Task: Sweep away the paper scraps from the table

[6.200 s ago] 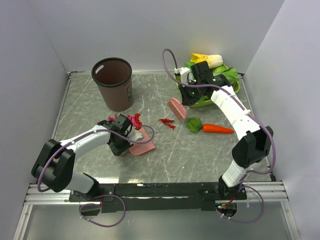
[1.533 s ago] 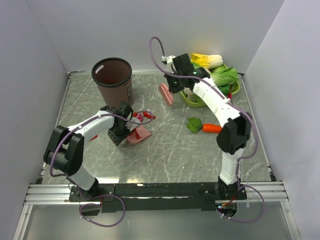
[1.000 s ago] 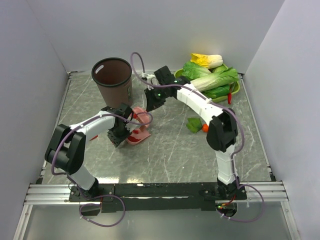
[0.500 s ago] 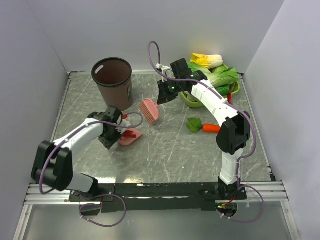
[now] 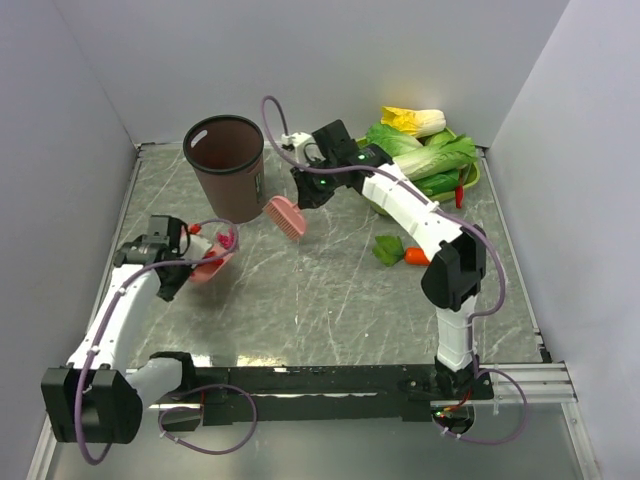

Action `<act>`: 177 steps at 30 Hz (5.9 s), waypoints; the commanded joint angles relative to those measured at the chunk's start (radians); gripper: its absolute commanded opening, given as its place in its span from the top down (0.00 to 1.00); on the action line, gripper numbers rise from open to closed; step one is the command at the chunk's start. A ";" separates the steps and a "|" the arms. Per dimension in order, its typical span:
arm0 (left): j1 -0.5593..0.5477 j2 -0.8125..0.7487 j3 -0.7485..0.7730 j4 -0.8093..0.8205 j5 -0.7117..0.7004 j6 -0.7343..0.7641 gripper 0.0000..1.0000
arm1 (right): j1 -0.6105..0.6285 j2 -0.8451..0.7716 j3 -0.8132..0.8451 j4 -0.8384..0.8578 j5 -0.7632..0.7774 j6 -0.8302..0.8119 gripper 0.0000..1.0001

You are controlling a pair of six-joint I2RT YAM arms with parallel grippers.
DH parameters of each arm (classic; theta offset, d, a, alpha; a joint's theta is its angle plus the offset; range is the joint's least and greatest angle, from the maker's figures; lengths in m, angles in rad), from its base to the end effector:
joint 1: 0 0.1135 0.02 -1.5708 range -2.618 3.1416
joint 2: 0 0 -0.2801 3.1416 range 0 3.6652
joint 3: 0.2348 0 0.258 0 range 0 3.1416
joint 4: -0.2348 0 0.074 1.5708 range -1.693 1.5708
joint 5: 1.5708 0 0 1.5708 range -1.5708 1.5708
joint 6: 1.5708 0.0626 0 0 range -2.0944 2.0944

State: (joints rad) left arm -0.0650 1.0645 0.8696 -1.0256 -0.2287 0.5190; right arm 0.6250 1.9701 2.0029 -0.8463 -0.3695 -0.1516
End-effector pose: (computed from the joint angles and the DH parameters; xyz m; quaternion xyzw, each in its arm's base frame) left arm 0.1888 0.0019 0.2420 0.2626 0.9426 0.1484 0.1434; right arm 0.3668 0.2925 0.3436 -0.4087 0.8196 0.2511 0.3132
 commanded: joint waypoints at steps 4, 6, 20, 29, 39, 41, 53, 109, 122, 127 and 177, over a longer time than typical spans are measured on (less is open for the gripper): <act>0.189 0.041 0.026 -0.044 -0.018 0.196 0.99 | 0.079 0.085 0.128 0.039 0.070 -0.037 1.00; 0.189 0.075 0.028 -0.012 -0.027 0.226 0.99 | 0.097 0.116 0.149 0.056 0.132 -0.039 1.00; 0.110 0.428 0.140 0.157 -0.011 0.254 0.99 | 0.196 0.309 0.279 0.179 0.034 -0.009 1.00; 0.036 0.401 0.089 0.252 0.098 0.159 0.99 | 0.200 0.248 0.272 0.081 -0.126 -0.023 1.00; 0.036 0.307 -0.004 0.418 0.302 0.055 0.99 | 0.160 0.058 0.088 0.043 -0.040 -0.080 1.00; 0.036 0.282 -0.021 0.445 0.334 0.049 0.99 | 0.159 0.041 0.057 0.041 -0.039 -0.083 1.00; 0.036 0.264 -0.058 0.503 0.394 -0.034 0.99 | 0.156 -0.017 -0.016 0.019 -0.009 -0.097 1.00; 0.010 -0.048 0.195 0.141 0.555 -0.066 0.99 | -0.108 -0.215 -0.329 0.019 0.085 -0.075 1.00; 0.010 0.077 0.486 0.156 0.531 -0.172 0.99 | -0.119 -0.269 -0.380 0.030 0.107 -0.075 1.00; 0.011 0.113 0.552 0.186 0.416 -0.159 0.99 | -0.120 -0.280 -0.389 0.033 0.106 -0.072 1.00; -0.009 0.434 0.611 0.901 -0.319 0.961 0.99 | -0.119 -0.307 -0.412 0.058 0.106 -0.077 1.00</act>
State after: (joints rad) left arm -0.0494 1.5551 1.5848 -0.4053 -0.4400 1.2407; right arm 0.5114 1.7283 1.5948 -0.8219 -0.2718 -0.2256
